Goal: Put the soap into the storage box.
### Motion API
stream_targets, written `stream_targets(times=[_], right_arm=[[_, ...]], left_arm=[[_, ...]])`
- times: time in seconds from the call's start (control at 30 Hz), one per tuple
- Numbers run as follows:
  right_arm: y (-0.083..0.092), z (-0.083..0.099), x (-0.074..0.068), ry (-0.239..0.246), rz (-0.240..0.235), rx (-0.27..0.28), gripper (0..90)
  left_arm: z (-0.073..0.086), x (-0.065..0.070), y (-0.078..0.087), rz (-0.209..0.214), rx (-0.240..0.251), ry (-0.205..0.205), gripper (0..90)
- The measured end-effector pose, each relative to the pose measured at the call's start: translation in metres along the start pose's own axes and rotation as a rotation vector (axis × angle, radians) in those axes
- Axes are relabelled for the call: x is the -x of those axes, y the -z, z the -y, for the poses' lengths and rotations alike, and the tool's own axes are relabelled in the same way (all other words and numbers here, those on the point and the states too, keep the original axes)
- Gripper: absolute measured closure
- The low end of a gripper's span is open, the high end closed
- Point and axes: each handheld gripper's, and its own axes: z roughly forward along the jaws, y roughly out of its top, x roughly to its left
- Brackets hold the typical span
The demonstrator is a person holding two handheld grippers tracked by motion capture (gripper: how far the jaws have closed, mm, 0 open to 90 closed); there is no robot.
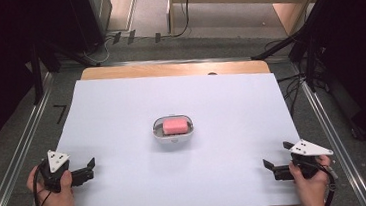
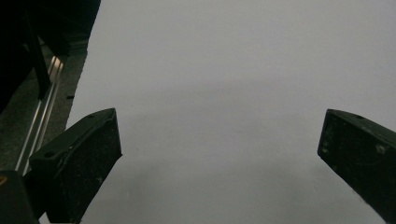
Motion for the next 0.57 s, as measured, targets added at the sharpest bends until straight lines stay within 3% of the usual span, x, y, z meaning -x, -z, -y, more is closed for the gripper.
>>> stream_targets(times=[0.1,0.17,0.33,0.57], right_arm=[[0.011,0.005,0.005,-0.053,-0.007,0.116,0.0],[0.013,0.007,0.009,-0.079,-0.021,0.150,0.0],[0.012,0.006,0.008,-0.082,-0.021,0.129,0.0],[0.015,0.009,0.014,-0.133,-0.032,0.176,0.0]], left_arm=[[0.000,0.000,0.000,-0.002,-0.001,0.001,0.0],[0.000,0.000,0.000,-0.004,-0.003,0.002,0.0],[0.000,0.001,-0.001,-0.007,-0.004,-0.001,0.0],[-0.001,0.002,-0.002,-0.015,-0.017,-0.011,0.0]])
